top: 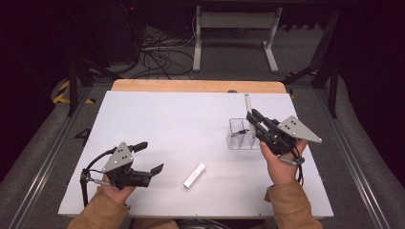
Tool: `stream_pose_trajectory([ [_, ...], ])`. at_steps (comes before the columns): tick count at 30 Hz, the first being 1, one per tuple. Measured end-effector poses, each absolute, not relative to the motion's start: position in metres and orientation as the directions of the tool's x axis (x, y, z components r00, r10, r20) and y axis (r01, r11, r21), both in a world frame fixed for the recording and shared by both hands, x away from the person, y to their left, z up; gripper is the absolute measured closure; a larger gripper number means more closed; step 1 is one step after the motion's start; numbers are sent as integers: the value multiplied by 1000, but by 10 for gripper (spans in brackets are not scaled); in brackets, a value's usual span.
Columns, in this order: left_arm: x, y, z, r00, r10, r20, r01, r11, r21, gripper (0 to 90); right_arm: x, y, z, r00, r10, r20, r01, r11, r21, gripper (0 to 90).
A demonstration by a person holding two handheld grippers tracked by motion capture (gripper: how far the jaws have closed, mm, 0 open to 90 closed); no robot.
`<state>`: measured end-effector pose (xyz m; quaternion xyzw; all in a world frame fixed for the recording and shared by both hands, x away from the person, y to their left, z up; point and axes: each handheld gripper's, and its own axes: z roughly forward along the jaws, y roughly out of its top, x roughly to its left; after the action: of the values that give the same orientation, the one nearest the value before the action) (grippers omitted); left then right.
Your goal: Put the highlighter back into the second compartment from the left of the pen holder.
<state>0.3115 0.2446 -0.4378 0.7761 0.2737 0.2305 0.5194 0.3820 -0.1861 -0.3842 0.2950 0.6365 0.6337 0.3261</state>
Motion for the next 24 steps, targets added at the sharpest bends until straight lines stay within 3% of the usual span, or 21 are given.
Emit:
stream_pose_trajectory([
  [24,312,244,-438,742,665,81,182,-317,931,116,405,-205,-401,-537,842,-44,-75,4,997,791],
])
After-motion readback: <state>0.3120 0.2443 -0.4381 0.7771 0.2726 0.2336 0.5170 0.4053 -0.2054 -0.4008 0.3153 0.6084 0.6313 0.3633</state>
